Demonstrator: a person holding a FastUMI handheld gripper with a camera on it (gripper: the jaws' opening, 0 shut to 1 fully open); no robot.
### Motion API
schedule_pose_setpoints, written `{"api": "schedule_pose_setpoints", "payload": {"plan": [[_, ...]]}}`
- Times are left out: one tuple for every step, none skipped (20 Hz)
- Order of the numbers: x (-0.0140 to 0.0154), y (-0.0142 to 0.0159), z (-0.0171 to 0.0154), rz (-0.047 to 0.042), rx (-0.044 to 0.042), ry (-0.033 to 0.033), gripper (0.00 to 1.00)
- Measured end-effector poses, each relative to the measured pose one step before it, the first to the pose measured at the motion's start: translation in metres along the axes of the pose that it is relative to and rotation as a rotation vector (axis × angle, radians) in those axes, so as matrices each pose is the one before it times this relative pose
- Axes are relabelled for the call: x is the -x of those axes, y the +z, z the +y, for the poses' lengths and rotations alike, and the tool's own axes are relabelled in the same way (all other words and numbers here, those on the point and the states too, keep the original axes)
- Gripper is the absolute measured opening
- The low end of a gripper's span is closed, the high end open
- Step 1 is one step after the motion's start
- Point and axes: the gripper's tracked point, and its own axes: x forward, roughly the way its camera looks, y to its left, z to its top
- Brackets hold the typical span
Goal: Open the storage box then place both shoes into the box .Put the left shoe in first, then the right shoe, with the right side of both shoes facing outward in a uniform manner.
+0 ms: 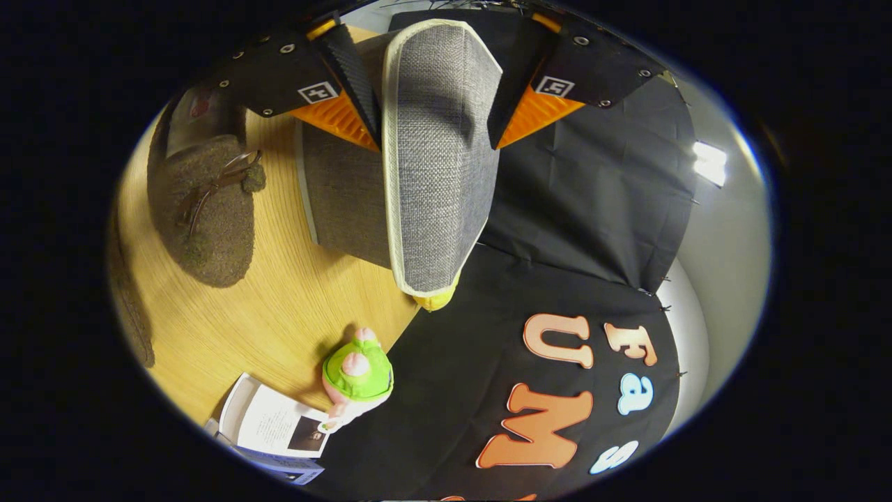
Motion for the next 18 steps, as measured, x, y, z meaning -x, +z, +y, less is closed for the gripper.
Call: {"api": "schedule_pose_setpoints", "payload": {"plan": [[0.00210, 0.00304, 0.00126, -0.01099, -0.01087, 0.00939, 0.78], [0.00214, 0.00281, -0.00166, -0.00640, -0.00147, -0.00723, 0.73], [0.00164, 0.00202, -0.00129, -0.01036, 0.00717, -0.00400, 0.62], [0.00128, 0.00469, 0.00194, -0.02281, -0.00631, 0.00257, 0.53], [0.00082, 0.00878, 0.00414, -0.02466, -0.01539, 0.00307, 0.29], [0.00084, 0.00479, 0.00602, -0.01684, -0.01713, 0.00437, 0.20], [0.00039, -0.00065, 0.00244, -0.01300, 0.00355, -0.00848, 0.05], [0.00156, 0.00007, 0.00602, -0.01322, 0.01632, 0.00254, 0.01], [0.00217, 0.00081, 0.00978, -0.00823, 0.01895, 0.00975, 0.01], [0.00087, 0.00017, 0.01160, -0.00872, 0.01448, 0.01183, 0.01], [0.00138, 0.00470, 0.01211, -0.01302, 0.01186, 0.01299, 0.01], [-0.00033, 0.00440, 0.01219, -0.01042, 0.01044, 0.01520, 0.01], [0.00229, 0.00169, 0.01290, -0.01336, 0.01182, 0.01472, 0.01], [0.00022, 0.00247, 0.01363, -0.00965, 0.02129, 0.01174, 0.01], [-0.00128, -0.00235, 0.01179, -0.00163, 0.02772, 0.00506, 0.02], [-0.00195, -0.00190, 0.01071, -0.00049, 0.03158, -0.00124, 0.02], [-0.00275, -0.00023, 0.01067, -0.00199, 0.03307, 0.00023, 0.03], [-0.00316, -0.00072, 0.01065, -0.00223, 0.02758, 0.00180, 0.03]]}}
